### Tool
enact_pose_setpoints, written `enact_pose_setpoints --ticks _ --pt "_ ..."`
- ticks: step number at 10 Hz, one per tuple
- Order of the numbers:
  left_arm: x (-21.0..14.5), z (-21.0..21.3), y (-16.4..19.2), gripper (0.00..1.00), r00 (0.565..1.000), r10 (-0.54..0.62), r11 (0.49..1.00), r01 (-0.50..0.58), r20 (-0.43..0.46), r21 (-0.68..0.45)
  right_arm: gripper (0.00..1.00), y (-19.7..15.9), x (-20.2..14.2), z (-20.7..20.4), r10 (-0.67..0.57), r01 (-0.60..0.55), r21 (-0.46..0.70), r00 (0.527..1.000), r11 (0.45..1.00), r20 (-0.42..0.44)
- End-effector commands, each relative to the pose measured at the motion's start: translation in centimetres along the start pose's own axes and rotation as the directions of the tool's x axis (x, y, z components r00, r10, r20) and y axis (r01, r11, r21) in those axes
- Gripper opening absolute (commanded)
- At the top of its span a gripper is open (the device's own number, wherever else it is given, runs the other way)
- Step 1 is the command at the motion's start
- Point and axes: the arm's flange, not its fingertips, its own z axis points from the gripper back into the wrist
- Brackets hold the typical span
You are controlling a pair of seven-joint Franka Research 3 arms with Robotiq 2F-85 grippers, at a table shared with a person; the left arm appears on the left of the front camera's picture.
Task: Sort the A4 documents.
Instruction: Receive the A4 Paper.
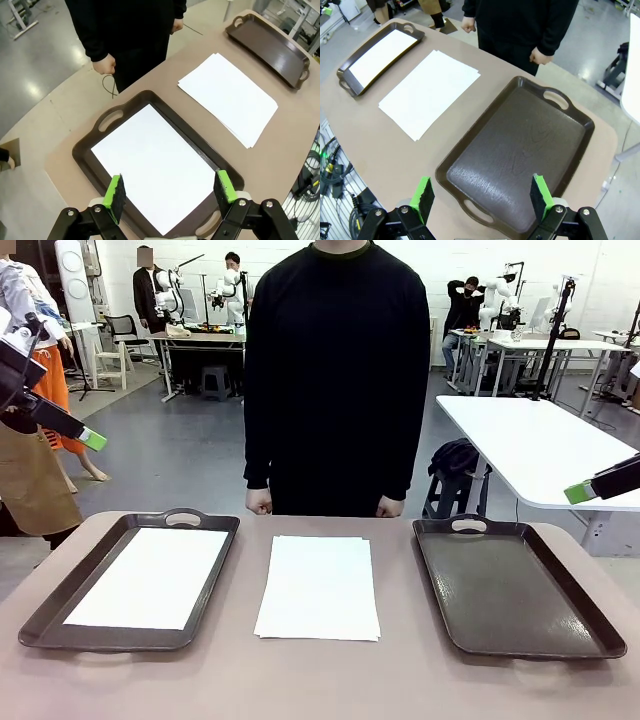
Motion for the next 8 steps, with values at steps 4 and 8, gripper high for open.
enact_pose_setpoints --ticks 4,8 --pt "-0.43 0.13 0.40 0.92 0.999 0.048 0.999 -0.048 0.001 -0.004 1.00 -0.03 0.00 -0.14 -0.007 0.007 0.001 1.000 1.000 -0.001" --pt "-0.40 0.17 0.41 0.92 0.999 0.035 0.999 -0.035 0.003 0.002 1.00 -0.03 0.00 -0.14 -0.007 0.007 0.001 1.000 1.000 -0.001"
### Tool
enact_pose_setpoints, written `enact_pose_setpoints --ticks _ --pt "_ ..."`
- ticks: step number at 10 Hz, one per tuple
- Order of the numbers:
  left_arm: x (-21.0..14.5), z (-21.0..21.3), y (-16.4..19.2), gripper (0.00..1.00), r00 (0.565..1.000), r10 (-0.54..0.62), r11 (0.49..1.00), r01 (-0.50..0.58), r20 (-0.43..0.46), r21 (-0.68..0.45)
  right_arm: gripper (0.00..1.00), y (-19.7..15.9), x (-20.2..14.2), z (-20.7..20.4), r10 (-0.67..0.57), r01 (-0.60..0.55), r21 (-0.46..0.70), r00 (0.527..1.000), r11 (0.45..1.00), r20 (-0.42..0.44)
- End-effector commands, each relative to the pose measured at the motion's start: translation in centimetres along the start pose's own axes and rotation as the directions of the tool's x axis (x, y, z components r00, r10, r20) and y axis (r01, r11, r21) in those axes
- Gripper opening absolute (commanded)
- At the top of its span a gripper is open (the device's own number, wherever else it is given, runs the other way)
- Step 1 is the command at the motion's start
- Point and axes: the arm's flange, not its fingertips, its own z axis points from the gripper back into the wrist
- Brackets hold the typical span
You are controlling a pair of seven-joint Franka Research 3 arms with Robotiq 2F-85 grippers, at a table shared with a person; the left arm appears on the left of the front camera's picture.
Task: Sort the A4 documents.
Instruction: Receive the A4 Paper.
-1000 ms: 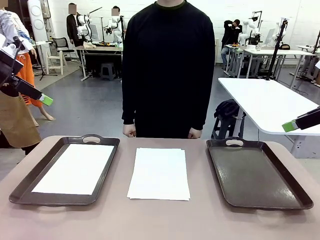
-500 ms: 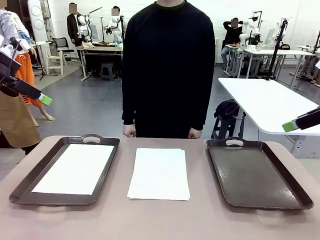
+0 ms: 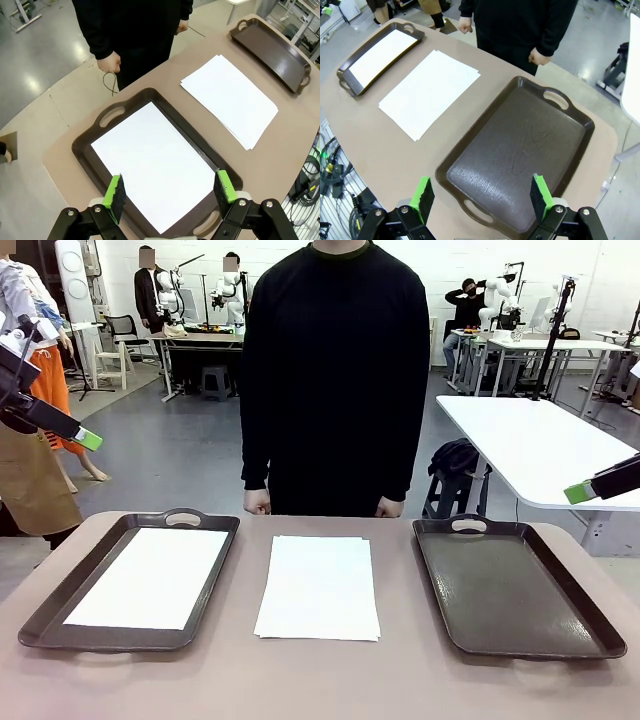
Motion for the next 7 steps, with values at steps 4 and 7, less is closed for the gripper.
enact_pose_setpoints --ticks 4,7 --pt "0.07 -0.05 -0.10 0.92 1.000 -0.002 1.000 0.002 0.000 -0.001 1.00 -0.03 0.01 -0.14 -0.007 0.007 0.001 1.000 1.000 -0.001" --pt "0.07 -0.05 -0.10 0.92 1.000 -0.002 1.000 0.002 0.000 -0.001 1.00 -0.03 0.01 -0.14 -0.007 0.007 0.001 1.000 1.000 -0.001"
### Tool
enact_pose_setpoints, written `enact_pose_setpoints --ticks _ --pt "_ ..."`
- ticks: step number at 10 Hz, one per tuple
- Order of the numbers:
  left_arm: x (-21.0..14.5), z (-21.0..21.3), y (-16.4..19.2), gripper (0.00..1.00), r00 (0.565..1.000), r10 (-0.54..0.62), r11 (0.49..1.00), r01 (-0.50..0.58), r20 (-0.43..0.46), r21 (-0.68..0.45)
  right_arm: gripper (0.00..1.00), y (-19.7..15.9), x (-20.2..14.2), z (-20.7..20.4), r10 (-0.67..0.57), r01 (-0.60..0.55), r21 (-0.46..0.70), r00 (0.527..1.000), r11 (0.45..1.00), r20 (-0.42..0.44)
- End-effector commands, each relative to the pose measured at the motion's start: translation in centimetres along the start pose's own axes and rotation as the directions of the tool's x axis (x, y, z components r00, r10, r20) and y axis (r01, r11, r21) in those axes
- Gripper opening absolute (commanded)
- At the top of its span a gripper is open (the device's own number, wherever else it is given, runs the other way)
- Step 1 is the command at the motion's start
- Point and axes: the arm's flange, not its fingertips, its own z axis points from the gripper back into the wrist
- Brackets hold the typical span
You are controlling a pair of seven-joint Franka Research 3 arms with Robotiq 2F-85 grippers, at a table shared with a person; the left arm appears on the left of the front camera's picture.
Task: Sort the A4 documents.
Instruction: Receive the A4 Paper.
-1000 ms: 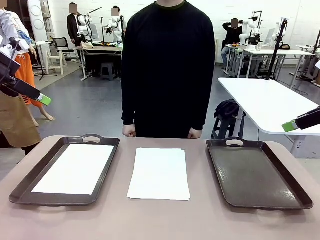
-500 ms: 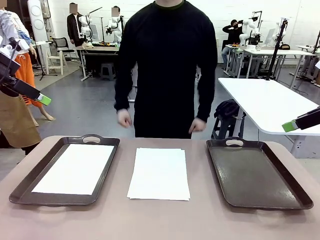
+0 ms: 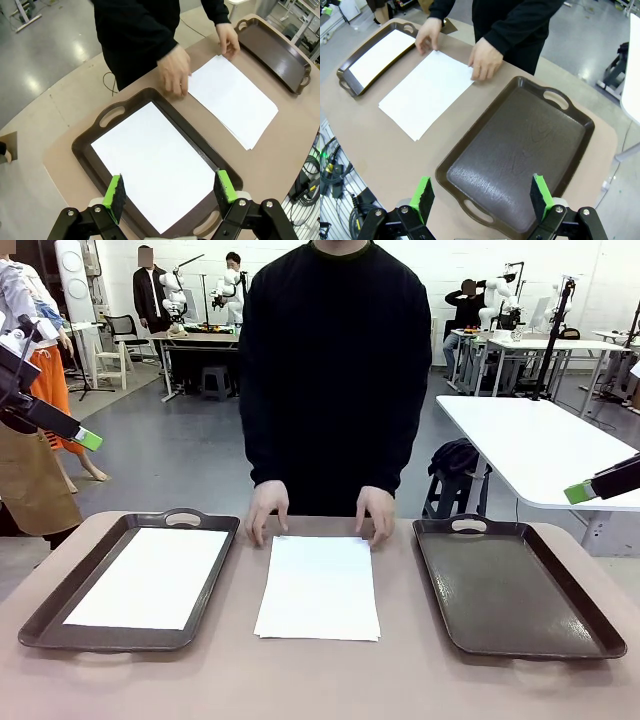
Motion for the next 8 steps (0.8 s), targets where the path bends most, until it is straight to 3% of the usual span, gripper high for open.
enact_pose_setpoints --ticks 1,8 --pt "0.07 -0.05 -0.09 0.92 1.000 -0.001 1.000 0.001 0.000 -0.001 1.00 -0.03 0.01 -0.14 -0.007 0.007 0.001 1.000 1.000 -0.001" --pt "0.07 -0.05 -0.09 0.92 1.000 -0.001 1.000 0.001 0.000 -0.001 1.00 -0.03 0.01 -0.14 -0.007 0.007 0.001 1.000 1.000 -0.001"
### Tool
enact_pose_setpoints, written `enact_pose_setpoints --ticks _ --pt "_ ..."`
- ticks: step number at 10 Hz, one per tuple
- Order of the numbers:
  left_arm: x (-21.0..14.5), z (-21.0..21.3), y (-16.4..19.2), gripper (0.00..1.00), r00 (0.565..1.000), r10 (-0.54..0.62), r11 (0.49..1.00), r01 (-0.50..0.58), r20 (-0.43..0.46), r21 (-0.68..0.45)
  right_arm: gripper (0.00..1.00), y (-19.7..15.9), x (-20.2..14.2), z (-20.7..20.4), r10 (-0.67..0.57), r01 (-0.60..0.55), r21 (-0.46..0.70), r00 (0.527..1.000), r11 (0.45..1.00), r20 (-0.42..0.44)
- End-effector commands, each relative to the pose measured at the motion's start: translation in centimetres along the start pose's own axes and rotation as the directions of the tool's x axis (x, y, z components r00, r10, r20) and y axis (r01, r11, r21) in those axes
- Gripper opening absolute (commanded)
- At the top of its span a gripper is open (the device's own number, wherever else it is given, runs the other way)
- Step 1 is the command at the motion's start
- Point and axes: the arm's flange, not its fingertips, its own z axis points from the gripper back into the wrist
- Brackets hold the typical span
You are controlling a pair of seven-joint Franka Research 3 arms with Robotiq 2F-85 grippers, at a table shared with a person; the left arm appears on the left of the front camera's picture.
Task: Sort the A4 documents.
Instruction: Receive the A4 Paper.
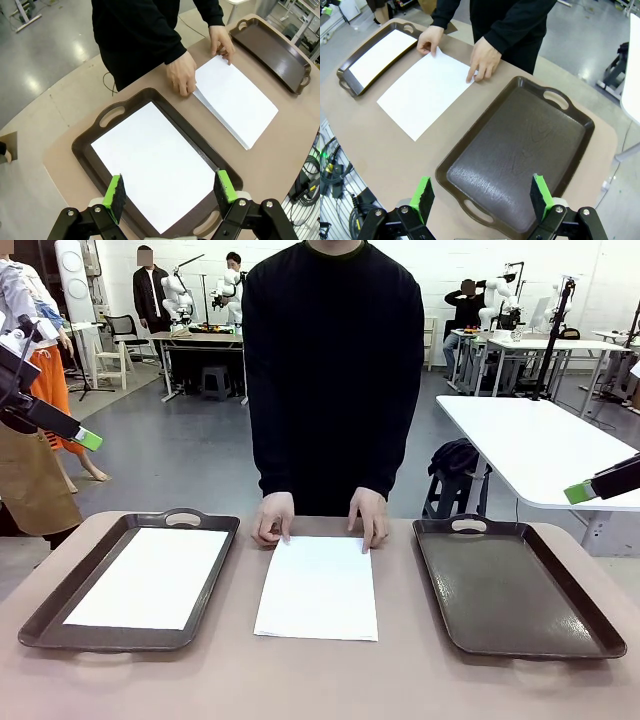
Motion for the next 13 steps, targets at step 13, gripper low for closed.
enact_pose_setpoints --ticks 13 --pt "0.07 -0.05 -0.09 0.92 1.000 -0.001 1.000 0.001 0.000 -0.001 1.00 -0.03 0.01 -0.14 -0.007 0.007 0.001 1.000 1.000 -0.001"
